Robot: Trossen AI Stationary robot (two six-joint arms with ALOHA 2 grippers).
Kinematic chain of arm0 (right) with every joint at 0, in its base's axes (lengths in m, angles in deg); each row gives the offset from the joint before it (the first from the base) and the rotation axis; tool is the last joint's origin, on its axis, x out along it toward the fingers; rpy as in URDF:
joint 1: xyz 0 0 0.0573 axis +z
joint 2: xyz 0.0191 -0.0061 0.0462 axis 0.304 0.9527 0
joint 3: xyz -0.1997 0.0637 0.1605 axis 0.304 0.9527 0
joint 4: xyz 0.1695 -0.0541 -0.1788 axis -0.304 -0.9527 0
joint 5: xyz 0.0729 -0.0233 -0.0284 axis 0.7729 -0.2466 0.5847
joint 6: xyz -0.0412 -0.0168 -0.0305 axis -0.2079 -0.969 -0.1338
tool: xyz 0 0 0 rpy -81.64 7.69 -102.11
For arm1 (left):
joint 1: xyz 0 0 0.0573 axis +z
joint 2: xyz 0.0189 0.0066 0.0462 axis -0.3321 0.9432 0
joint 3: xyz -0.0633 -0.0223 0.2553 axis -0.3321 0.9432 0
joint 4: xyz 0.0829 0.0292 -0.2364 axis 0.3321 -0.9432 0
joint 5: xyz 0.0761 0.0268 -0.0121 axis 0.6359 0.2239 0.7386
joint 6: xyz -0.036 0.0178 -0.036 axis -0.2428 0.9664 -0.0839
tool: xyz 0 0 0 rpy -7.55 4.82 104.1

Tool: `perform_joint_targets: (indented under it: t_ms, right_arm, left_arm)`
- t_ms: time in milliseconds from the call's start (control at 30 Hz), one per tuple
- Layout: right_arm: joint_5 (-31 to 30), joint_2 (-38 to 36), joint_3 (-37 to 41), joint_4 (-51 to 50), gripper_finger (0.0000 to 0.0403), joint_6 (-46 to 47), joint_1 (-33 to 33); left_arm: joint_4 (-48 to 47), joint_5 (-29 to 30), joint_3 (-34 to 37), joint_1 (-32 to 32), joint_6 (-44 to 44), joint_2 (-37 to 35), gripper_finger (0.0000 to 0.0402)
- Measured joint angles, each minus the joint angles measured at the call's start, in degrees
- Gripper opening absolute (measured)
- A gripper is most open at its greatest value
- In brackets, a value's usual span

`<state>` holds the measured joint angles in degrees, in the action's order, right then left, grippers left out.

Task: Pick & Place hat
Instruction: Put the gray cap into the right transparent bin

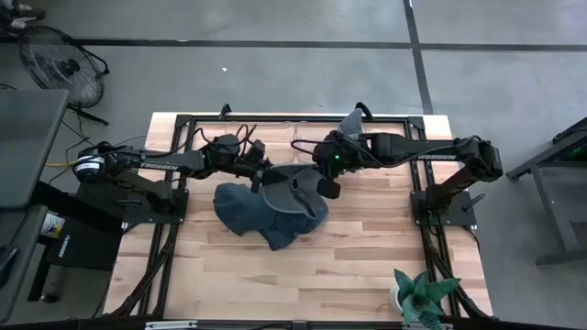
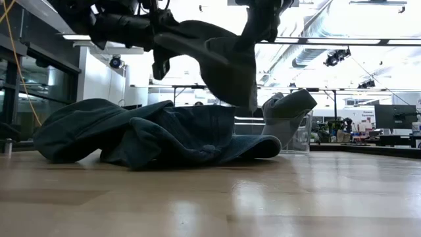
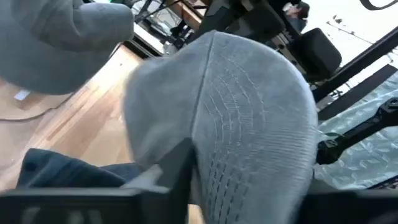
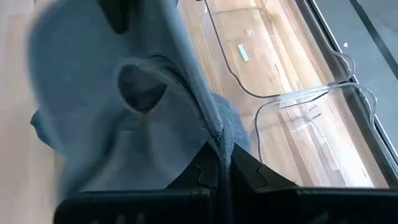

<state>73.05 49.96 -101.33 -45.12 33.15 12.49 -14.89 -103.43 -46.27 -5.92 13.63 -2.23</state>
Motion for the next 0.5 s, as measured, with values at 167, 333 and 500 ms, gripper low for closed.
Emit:
perform_joint_targets:
  t_ms: [167, 333, 500]
  right_arm:
    - [0.25, 0.00, 0.00, 0.07, 0.0001, -1.33, -0.06]
    - [0.34, -0.10, 0.00, 0.03, 0.0014, -2.73, -0.05]
    - [0.49, -1.74, 0.00, -0.29, 0.0061, -3.93, -0.07]
  left_arm:
    - [-2.93, 1.49, -0.85, 0.01, 2.60, 0.02, 0.0013]
    - [-3.40, 1.63, -0.89, 0.00, 4.45, 0.00, 0.0008]
    - [-3.37, 3.23, -0.89, 0.00, 6.34, 0.02, 0.0006]
